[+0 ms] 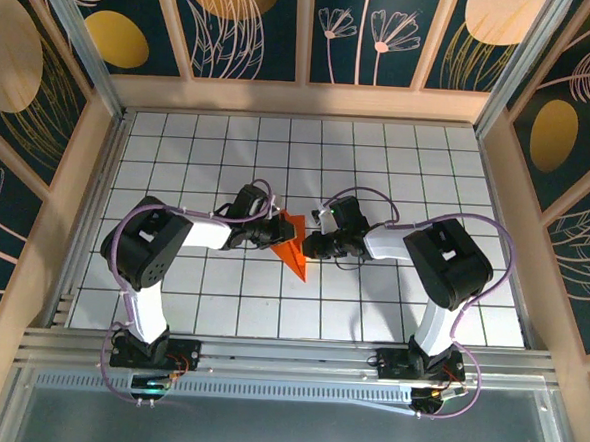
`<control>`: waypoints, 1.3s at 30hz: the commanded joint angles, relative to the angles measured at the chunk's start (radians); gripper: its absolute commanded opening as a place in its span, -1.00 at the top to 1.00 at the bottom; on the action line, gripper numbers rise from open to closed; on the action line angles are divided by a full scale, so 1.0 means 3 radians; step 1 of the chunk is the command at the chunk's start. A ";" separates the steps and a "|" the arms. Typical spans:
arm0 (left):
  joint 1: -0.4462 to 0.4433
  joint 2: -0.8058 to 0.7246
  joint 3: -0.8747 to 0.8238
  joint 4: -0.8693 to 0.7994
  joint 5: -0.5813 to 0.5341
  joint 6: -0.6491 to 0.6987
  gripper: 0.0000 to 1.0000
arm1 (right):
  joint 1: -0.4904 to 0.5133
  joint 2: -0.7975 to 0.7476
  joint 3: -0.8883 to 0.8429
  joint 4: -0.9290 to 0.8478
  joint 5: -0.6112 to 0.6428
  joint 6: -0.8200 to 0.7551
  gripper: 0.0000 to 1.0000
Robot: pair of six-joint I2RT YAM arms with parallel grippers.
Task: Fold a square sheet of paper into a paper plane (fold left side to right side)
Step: Fourth fold the wing at the center of the table.
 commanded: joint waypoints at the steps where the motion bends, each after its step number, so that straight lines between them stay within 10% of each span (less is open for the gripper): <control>1: 0.0001 0.0090 0.0028 -0.0021 -0.0069 0.0107 0.94 | 0.0055 0.0201 -0.0056 -0.0284 0.0413 -0.0090 1.00; 21: 0.0001 0.0230 -0.0168 -0.0167 -0.0427 0.0165 1.00 | 0.0053 0.0135 0.0014 -0.0234 0.0299 -0.0037 1.00; 39: 0.0001 0.0224 -0.0175 -0.0280 -0.0505 0.0212 1.00 | -0.0097 -0.0415 0.0196 -0.0395 0.0233 0.0047 0.17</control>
